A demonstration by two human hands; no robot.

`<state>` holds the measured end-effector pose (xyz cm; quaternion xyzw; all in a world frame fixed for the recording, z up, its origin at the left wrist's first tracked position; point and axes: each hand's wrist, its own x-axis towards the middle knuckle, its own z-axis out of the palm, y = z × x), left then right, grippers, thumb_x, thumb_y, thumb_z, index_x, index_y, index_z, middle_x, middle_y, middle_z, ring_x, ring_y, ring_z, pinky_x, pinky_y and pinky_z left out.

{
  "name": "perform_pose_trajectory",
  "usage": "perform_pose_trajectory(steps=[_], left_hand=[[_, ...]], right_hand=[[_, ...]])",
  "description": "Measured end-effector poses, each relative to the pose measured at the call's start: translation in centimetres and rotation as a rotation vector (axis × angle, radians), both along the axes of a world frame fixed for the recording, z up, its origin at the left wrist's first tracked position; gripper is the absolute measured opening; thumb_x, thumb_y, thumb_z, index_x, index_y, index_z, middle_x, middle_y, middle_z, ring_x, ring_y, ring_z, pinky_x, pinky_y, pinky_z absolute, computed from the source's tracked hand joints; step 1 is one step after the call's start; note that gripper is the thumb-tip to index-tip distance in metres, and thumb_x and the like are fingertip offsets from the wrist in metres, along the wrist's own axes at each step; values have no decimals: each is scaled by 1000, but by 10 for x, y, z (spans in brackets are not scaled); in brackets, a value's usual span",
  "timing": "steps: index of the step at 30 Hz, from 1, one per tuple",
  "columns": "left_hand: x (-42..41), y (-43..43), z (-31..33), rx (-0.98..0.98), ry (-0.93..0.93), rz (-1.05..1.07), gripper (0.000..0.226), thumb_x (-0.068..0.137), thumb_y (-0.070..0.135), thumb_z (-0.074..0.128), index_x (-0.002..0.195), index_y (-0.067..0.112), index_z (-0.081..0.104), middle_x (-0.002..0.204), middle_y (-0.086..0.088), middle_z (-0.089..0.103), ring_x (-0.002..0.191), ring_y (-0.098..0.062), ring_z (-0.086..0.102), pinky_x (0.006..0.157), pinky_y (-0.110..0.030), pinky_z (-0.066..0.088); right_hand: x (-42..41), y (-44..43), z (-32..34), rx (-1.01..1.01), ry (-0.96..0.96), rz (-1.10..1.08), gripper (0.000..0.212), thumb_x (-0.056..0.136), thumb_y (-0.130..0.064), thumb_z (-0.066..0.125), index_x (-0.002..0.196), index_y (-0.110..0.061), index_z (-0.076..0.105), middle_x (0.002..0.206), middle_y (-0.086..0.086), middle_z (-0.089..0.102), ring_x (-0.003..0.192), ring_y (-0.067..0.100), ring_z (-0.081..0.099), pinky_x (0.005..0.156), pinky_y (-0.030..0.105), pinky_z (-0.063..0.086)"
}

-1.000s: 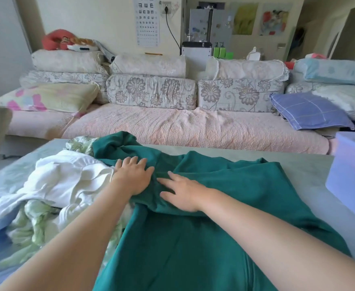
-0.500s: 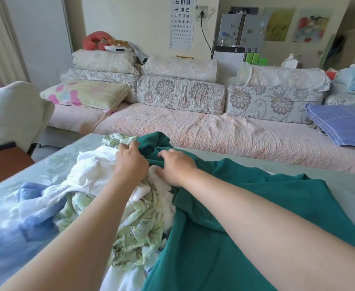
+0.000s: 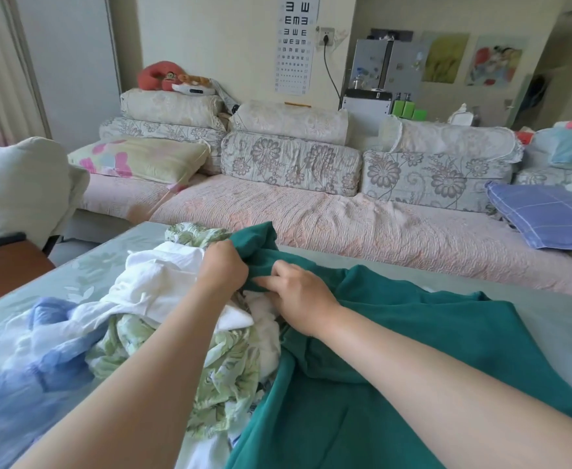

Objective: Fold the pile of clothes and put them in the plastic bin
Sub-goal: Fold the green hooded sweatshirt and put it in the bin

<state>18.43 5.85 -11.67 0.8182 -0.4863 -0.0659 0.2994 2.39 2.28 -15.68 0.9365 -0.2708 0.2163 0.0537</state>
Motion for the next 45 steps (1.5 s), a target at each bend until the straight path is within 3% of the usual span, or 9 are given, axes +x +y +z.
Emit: perform_pose_trajectory(steps=[4,7,18,23,29,34,39,43,45], left_hand=[[-1,4,-8,-94,161,11,60,83,-3,47,142,11,49,134,-16,57,122,-32,53,98,-35,46],[-8,-1,9,-266,335,48,60,80,-6,40,132,17,60,119,-12,65,103,-30,61,84,-36,54],[-133,-8,49,-259,529,-688,58,79,-10,37,100,30,74,100,-1,74,93,-19,69,83,-32,58],[-164,-9,38,-75,497,-874,48,82,-5,54,112,30,69,91,7,69,77,-7,60,67,-15,45],[-191,-14,3,264,90,-854,90,72,39,81,140,39,21,125,2,48,107,-18,56,93,-37,48],[-215,-10,-20,503,-306,-969,100,80,19,62,151,50,-3,153,6,21,139,-28,27,104,-47,41],[-227,-12,-23,682,-292,-956,101,72,48,63,150,53,0,161,6,17,145,-26,21,113,-51,28],[-234,-18,-26,471,12,-827,76,72,42,45,146,46,30,156,2,26,139,-28,29,111,-49,26],[-236,-24,-29,313,136,-781,50,85,27,40,134,34,38,141,-5,43,101,-22,55,87,-38,45]], right_hand=[[-5,10,14,314,-12,-28,41,101,-30,47,141,-33,55,119,-1,54,120,22,50,99,37,43],[-13,10,28,530,-228,-132,37,101,-32,47,135,-26,61,135,-3,60,127,18,53,107,30,40],[-100,-8,58,1529,-1319,-353,49,100,-58,41,104,-16,65,79,11,64,61,23,53,53,27,45],[-157,-14,57,1376,-1338,-289,17,102,-20,49,100,-22,67,98,5,68,70,17,59,56,26,46],[-232,10,43,584,-1299,-644,12,91,-11,60,96,-22,61,80,-1,58,55,5,46,47,13,37],[-284,38,11,656,-716,-768,42,81,-17,62,118,-34,56,63,-8,48,43,3,41,49,22,36],[-304,55,-2,804,-73,-855,43,76,-32,54,118,-41,60,100,-14,65,78,11,63,65,25,50],[-292,32,-1,548,-367,-850,24,94,-30,43,101,-31,66,118,-4,51,91,14,54,77,29,45],[-284,18,-1,585,-556,-816,28,100,-27,43,123,-27,60,132,0,49,86,10,54,67,22,41]])
